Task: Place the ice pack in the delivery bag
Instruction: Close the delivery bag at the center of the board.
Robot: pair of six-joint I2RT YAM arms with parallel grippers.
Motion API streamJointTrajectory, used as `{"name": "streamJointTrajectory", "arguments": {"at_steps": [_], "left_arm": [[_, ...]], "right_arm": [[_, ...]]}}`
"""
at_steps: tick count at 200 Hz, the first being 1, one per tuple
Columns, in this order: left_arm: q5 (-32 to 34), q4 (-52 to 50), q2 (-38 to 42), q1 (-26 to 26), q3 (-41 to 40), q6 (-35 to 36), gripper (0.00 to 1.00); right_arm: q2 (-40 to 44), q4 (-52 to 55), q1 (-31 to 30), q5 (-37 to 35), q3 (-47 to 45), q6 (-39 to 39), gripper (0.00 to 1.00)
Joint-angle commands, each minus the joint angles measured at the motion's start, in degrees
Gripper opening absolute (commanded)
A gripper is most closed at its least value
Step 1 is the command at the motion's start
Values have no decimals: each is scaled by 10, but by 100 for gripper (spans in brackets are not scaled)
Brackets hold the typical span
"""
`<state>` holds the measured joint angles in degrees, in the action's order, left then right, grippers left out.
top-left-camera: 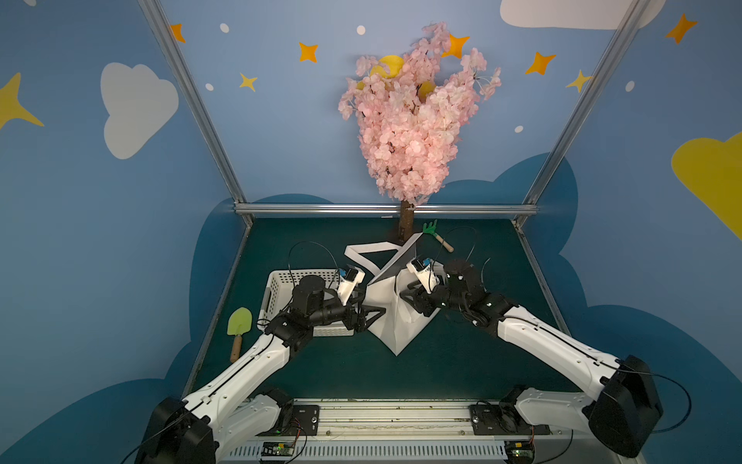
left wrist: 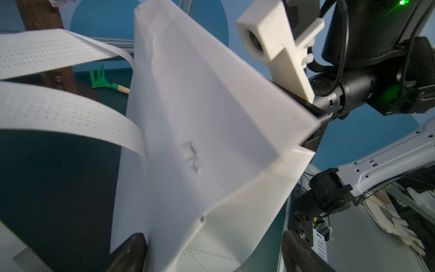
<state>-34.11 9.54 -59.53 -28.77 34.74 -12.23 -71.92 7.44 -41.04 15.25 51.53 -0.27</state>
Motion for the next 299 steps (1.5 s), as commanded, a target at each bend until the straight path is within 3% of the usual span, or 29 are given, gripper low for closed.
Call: {"name": "streamJointTrajectory", "arguments": {"at_steps": [1,70,98,144,170,187,227,241,271,299], "left_arm": [[-15,32,-8,-16,17,-17,92],[159,19,-29,-121,32,-23,91],[237,14,-45,-145,34,-33,86],[293,46,-74,-163,42,-57,68],[312,47,-100,-168,61,-65,45],[309,48,-109,-172,68,-62,39],[304,48,-98,-172,59,-38,11],[310,36,-91,-172,59,-22,4],[297,16,-70,-153,55,21,3],[164,4,-53,-74,47,36,3]], "right_arm": [[-11,-16,-10,-10,19,-6,45],[-11,-24,-21,-28,14,-15,45],[-8,-21,-21,-29,12,-15,46],[5,0,-21,-39,10,-11,46],[13,16,-21,-46,9,-10,47],[22,31,-20,-60,9,-8,48],[79,71,-15,-133,-5,5,51],[106,82,-2,-124,-13,21,55],[159,109,39,-81,-20,36,61],[209,130,91,-28,-38,33,73]]}}
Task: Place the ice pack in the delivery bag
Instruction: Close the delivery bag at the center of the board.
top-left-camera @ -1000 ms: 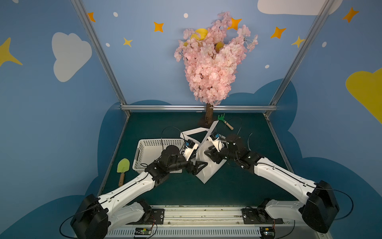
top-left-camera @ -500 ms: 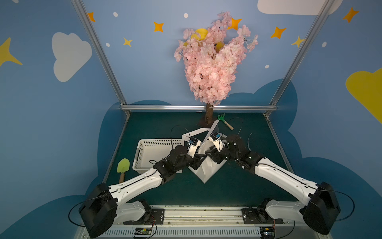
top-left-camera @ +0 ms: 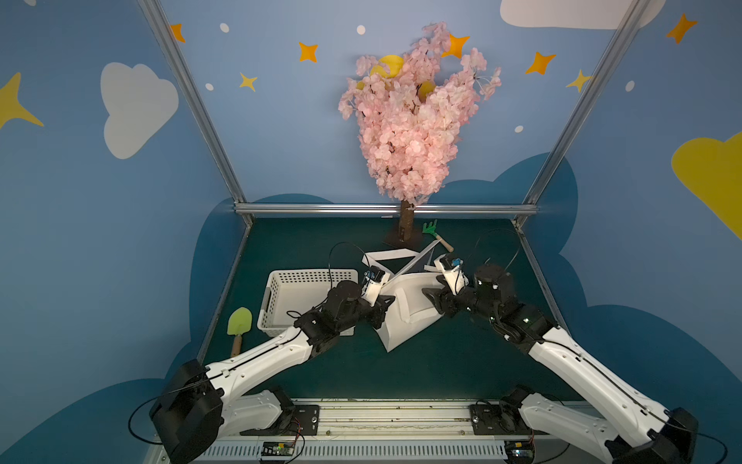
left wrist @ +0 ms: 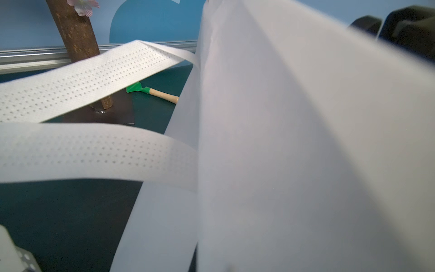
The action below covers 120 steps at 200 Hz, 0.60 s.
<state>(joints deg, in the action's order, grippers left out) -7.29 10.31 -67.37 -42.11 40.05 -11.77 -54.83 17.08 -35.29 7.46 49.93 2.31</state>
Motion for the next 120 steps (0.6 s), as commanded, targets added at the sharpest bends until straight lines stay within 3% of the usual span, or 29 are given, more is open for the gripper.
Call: {"name": "streamJointTrajectory", "arguments": {"at_steps": [1,21,51,95,120], "left_arm": [[-109,-3,27,64,-7,32,3],[-212,-13,31,121,-7,52,3],[-305,-42,24,170,0,86,3],[-318,-35,15,171,3,73,3],[-305,-30,26,166,-5,65,3]], "right_arm": [[40,34,35,50,-23,8,73],[63,34,59,59,-39,4,74],[70,9,78,104,-63,12,78],[39,-98,85,131,-60,-11,76],[13,-95,82,158,9,-53,60]]}}
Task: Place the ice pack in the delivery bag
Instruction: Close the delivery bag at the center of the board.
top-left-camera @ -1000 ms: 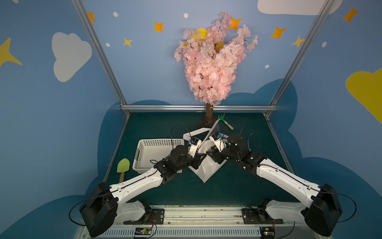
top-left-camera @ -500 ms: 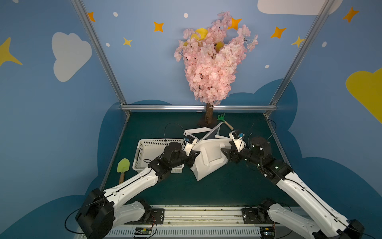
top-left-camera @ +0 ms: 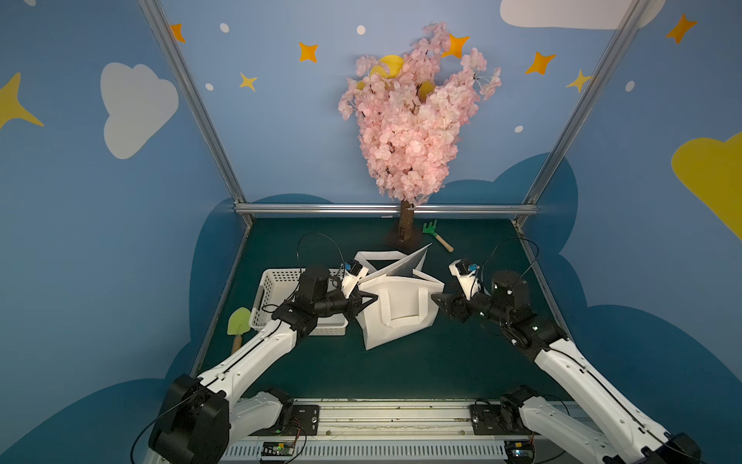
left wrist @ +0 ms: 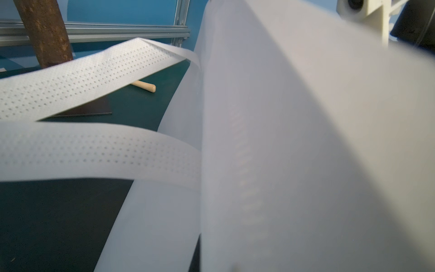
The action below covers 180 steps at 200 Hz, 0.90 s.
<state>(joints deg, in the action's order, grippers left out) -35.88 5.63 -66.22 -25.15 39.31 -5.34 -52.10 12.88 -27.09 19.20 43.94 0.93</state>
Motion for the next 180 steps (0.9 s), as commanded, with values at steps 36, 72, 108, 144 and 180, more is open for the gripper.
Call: {"name": "streamJointTrajectory", "arguments": {"at_steps": [36,72,108,144,180], "left_arm": [[7,20,13,-22,6,6,3],[24,40,7,-32,3,6,3],[36,66,8,-39,-8,-5,3],[55,70,15,-43,-11,-3,3],[76,77,20,-42,-18,-5,3]], "right_arm": [[-84,9,-52,13,201,-38,46],[-207,146,-103,-21,368,-34,30],[-299,273,-113,-22,466,-3,26],[-315,296,-126,-30,463,27,25],[-321,337,-128,-17,473,48,22]]}}
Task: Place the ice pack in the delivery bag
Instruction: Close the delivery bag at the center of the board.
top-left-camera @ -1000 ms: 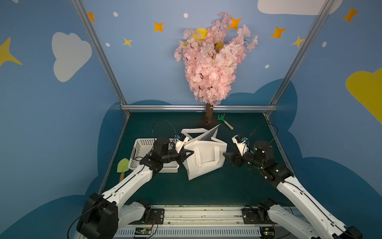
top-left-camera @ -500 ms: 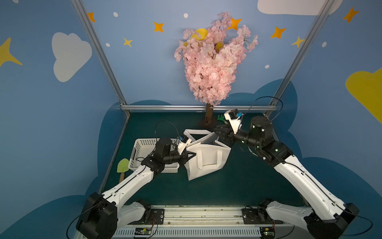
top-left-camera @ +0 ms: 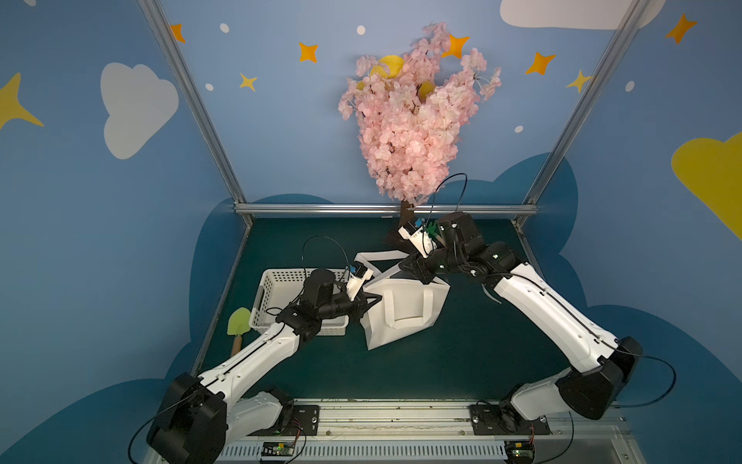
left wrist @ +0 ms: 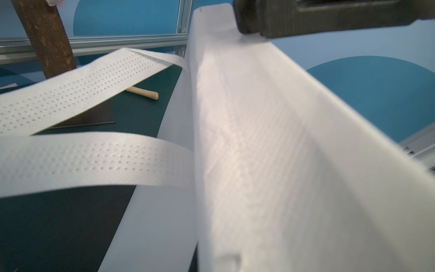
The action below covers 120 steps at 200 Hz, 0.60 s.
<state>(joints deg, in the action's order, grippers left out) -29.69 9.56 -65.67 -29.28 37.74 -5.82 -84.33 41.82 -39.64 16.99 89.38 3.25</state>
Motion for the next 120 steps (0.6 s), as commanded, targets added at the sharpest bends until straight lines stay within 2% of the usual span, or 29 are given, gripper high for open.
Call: {"name": "streamJointTrajectory", "arguments": {"at_steps": [1,43,75,106,120], "left_arm": [[14,38,15,-1,-2,0,3],[24,44,18,-1,-6,-7,3],[0,55,18,-1,-11,1,3],[-5,55,20,-1,-14,24,3],[-3,69,26,-1,-24,31,3]], "right_arm": [[1,48,-3,5,19,26,22],[-16,65,-4,21,16,24,24],[-28,59,-6,13,11,35,26],[-16,59,-6,-5,33,63,33],[-5,67,-5,-1,49,88,39]]}}
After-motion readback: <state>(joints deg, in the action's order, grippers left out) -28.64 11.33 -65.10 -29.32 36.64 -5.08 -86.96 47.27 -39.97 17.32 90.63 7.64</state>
